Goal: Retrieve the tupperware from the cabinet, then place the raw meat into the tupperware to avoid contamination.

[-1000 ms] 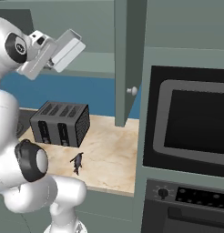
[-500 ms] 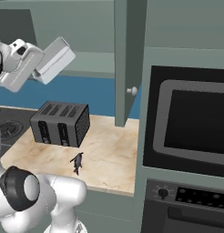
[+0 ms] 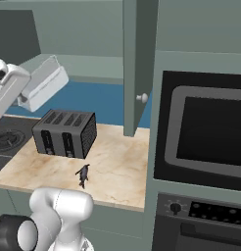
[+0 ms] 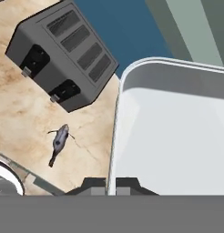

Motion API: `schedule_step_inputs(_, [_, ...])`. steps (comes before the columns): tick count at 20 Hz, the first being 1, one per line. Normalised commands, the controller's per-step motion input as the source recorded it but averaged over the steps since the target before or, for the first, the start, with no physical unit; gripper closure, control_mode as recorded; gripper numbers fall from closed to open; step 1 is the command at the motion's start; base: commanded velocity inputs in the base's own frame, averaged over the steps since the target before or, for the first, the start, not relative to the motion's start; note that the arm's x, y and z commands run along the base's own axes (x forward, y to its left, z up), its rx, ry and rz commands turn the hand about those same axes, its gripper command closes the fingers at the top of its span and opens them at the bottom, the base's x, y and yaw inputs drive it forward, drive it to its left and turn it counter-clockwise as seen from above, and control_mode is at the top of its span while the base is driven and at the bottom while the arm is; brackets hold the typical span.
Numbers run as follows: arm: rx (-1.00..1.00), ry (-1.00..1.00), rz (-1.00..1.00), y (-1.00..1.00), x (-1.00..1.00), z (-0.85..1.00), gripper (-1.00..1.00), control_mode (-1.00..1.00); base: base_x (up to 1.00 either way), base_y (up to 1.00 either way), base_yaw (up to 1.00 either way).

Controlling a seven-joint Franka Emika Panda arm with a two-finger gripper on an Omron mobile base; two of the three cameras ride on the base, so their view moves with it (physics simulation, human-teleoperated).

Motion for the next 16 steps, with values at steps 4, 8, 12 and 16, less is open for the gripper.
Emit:
schedule_step_inputs(4, [0.06, 0.00, -0.05, 0.00, -0.44, -0.19, 1.00, -1.00, 0.00, 0.00, 0.00])
schedule_step_inputs(8, [0.03, 0.00, -0.02, -0.17, -0.04, -0.17, 1.00, -1.00, 0.00, 0.00, 0.00])
schedule_step_inputs(12, [0.02, 0.03, 0.00, -0.39, 0.04, -0.16, 1.00, -1.00, 0.00, 0.00, 0.00])
schedule_step_inputs(16, [0.03, 0.07, 0.01, -0.31, 0.00, -0.35, 1.00, -1.00, 0.00, 0.00, 0.00])
